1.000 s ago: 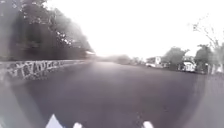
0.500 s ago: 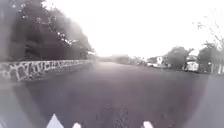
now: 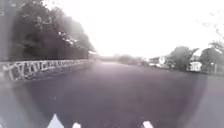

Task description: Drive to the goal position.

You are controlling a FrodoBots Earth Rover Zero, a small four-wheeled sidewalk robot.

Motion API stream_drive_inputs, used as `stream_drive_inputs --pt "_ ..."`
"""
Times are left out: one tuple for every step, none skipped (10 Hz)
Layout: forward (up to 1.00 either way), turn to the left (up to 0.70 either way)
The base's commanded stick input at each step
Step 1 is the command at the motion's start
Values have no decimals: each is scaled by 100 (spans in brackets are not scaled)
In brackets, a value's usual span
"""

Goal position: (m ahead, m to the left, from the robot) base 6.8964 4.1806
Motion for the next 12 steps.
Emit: stream_drive_inputs --pt "70 0" --pt "70 0" --pt "70 0" --pt "70 0" --pt "70 0" --pt "70 0" --pt "70 0" --pt "70 0" --pt "70 0" --pt "70 0" --pt "70 0" --pt "70 0"
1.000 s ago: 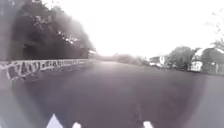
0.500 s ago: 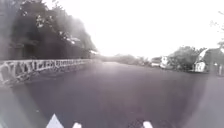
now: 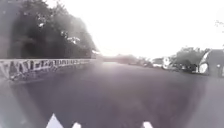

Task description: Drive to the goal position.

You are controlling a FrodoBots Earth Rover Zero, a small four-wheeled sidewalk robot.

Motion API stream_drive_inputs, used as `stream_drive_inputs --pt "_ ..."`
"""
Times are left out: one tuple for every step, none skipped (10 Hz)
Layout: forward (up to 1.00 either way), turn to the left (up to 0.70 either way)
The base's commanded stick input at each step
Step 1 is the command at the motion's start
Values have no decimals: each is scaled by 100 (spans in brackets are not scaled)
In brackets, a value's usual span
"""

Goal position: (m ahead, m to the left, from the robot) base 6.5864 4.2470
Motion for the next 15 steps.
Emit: stream_drive_inputs --pt "70 0" --pt "70 0" --pt "70 0" --pt "70 0" --pt "70 0" --pt "70 0" --pt "70 0" --pt "70 0" --pt "70 0" --pt "70 0" --pt "70 0" --pt "70 0" --pt "70 0" --pt "70 0" --pt "70 0"
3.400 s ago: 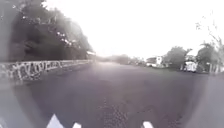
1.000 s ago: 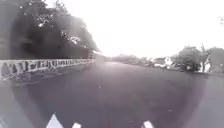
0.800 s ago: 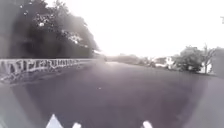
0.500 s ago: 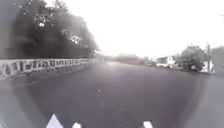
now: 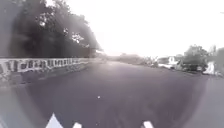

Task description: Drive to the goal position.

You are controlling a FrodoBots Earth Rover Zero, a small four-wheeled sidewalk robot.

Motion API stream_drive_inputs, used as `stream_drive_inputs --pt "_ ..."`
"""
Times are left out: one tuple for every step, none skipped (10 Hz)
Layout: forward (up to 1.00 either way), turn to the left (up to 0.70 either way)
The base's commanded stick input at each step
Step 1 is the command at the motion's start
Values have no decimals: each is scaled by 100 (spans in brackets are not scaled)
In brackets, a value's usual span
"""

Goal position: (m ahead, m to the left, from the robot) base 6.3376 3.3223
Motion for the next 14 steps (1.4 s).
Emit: stream_drive_inputs --pt "70 0" --pt "70 0" --pt "70 0" --pt "70 0" --pt "70 0" --pt "70 0" --pt "70 0" --pt "70 0" --pt "70 0" --pt "70 0" --pt "70 0" --pt "70 0" --pt "70 0" --pt "70 0"
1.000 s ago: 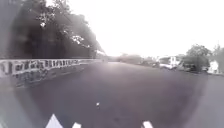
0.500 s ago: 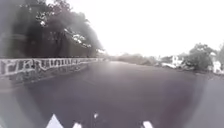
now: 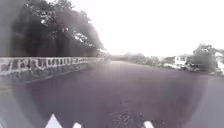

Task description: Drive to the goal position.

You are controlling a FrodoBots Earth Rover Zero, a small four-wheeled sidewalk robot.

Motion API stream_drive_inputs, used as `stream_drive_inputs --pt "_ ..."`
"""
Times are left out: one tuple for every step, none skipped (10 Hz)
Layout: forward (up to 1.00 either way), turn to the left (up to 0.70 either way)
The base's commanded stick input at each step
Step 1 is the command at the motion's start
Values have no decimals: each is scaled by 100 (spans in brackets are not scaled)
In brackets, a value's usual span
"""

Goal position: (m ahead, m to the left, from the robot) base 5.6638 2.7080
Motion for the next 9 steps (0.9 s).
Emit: stream_drive_inputs --pt "70 0" --pt "70 0" --pt "70 0" --pt "70 0" --pt "70 0" --pt "70 0" --pt "70 0" --pt "70 0" --pt "70 0"
